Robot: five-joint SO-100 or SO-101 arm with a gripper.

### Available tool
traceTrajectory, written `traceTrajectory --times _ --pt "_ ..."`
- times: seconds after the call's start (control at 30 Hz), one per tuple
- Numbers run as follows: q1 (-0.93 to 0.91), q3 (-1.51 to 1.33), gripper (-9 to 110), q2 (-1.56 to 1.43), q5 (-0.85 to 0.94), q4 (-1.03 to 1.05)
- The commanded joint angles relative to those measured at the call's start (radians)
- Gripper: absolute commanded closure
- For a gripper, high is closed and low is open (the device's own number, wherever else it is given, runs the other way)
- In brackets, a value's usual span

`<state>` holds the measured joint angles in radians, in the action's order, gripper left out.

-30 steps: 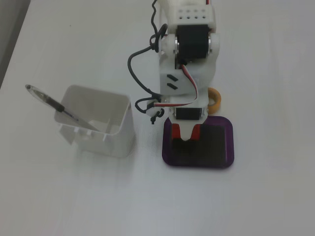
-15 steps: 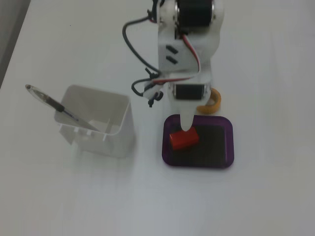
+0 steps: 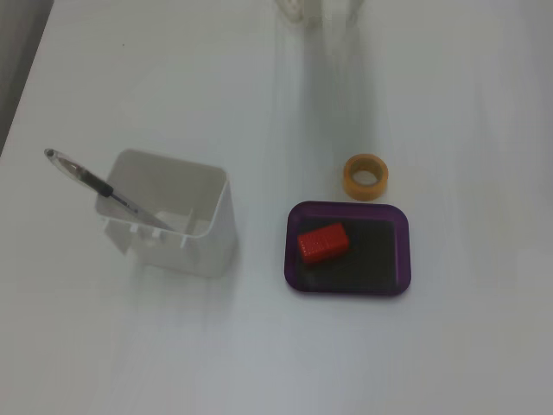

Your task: Pick up the red cube and place it in the box.

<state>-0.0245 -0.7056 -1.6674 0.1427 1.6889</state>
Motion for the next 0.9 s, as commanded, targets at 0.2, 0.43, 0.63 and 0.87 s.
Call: traceTrajectory --times 0.2,0.43,0.63,0.87 --pt "-0.049 -0.549 87 -0.462 -0.008 -0.025" --pt "-0.049 -0.963 87 -0.690 -0.006 -0.118" --pt "-0.048 -1.342 87 -0.881 -0.008 -0.299" --pt "-0.048 -1.726 87 -1.152 -0.011 -0.515"
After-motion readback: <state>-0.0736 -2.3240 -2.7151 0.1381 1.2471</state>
